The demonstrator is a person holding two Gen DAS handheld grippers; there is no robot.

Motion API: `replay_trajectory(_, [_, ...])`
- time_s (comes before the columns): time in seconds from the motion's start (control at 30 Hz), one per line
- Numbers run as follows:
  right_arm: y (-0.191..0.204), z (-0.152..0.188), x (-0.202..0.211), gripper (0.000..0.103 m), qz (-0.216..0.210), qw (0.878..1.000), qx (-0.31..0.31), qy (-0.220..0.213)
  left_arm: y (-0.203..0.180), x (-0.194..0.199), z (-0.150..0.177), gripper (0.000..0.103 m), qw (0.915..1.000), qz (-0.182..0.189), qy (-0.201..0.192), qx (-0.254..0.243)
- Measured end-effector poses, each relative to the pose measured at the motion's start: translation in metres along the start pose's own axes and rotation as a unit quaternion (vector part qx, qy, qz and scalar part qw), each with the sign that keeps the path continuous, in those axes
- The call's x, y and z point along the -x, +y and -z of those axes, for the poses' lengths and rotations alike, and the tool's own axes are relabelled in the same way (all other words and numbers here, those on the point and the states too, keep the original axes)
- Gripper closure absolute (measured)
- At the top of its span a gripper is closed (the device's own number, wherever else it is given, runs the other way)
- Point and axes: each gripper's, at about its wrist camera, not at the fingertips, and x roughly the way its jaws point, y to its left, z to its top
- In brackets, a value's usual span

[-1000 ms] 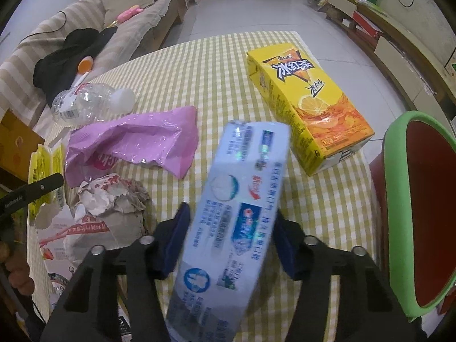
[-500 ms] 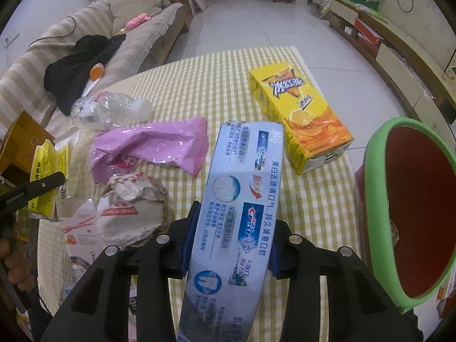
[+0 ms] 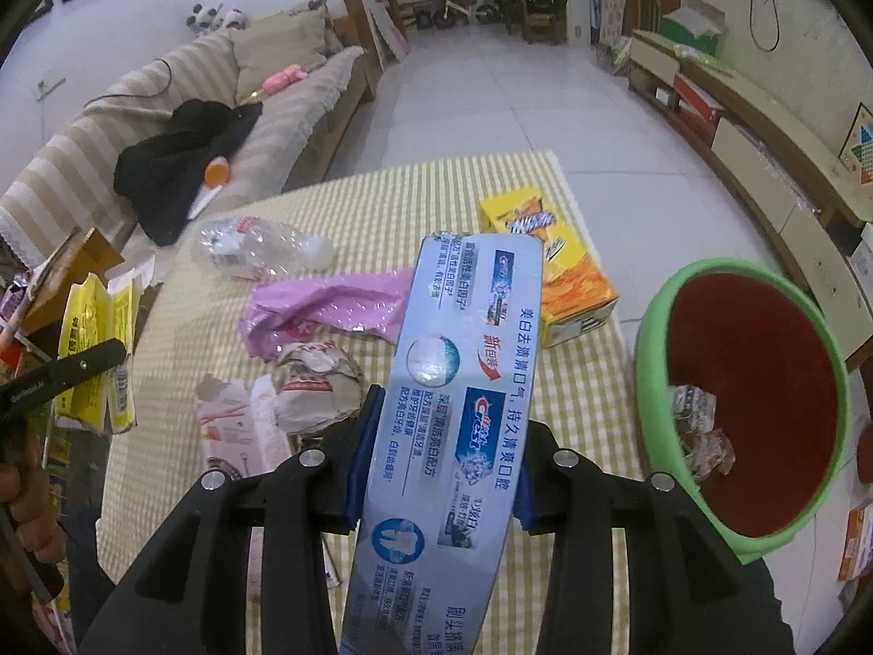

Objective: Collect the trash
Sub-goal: 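Lift the sachet and toothpaste box and carry them over the bin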

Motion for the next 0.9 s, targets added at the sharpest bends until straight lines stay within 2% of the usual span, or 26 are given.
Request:
replay_trajectory(0.53, [-0.026,0.006,0.067,0.065,0.013,0.997,-0.021,-0.068,-0.083,0.045,0.005,0.071,0.9964,0.040,-0.033,-0.067])
replay_trajectory(0.9, [-0.084,0.006,0.095,0.065,0.038,0.993,-0.061,-0.093,-0.157,0.026,0.005,0.071,0.9903,0.073,-0.021,-0.117])
